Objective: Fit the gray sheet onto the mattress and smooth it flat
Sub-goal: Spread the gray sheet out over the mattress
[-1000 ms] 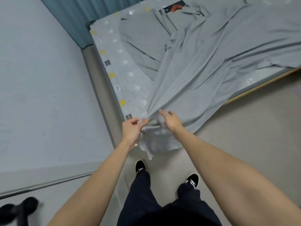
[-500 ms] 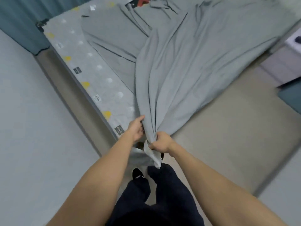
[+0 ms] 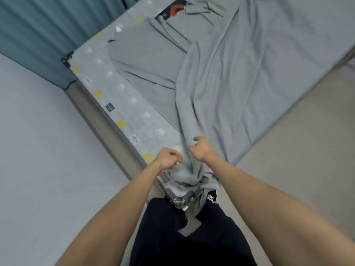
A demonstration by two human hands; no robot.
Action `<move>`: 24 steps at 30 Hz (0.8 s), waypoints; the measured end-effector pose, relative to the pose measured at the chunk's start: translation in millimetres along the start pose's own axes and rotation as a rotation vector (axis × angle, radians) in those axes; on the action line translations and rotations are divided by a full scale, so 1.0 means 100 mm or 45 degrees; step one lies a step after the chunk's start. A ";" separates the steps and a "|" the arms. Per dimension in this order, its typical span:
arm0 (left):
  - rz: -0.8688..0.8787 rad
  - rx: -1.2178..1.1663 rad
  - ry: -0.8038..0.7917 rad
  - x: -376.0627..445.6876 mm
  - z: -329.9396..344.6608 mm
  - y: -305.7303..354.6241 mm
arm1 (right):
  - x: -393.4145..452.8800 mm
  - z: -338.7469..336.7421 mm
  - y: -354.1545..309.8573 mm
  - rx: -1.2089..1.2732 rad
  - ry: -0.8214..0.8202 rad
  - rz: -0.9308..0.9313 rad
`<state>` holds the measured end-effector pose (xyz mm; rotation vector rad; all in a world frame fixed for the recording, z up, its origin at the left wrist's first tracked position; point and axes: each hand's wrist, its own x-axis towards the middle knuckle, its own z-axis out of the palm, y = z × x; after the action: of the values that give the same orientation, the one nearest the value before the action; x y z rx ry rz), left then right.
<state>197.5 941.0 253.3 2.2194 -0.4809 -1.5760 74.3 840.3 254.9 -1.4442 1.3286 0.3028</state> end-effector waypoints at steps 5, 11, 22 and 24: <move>0.093 -0.030 0.228 0.81 -0.65 0.37 | 0.66 0.09 -0.38 -0.024 0.001 0.051; 0.217 0.821 0.066 2.39 -1.48 0.38 | 1.76 0.35 -0.65 -0.053 -0.025 0.192; 1.027 1.549 -0.243 5.19 -2.42 0.15 | 3.74 1.35 -1.43 -0.209 0.106 0.195; 1.180 1.405 -0.183 5.33 -2.50 0.06 | 3.92 1.53 -1.54 -0.156 0.192 0.252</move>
<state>601.4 706.6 -105.1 1.8473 -2.4285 -0.9788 404.0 715.9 -22.0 -1.4618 1.6037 0.4173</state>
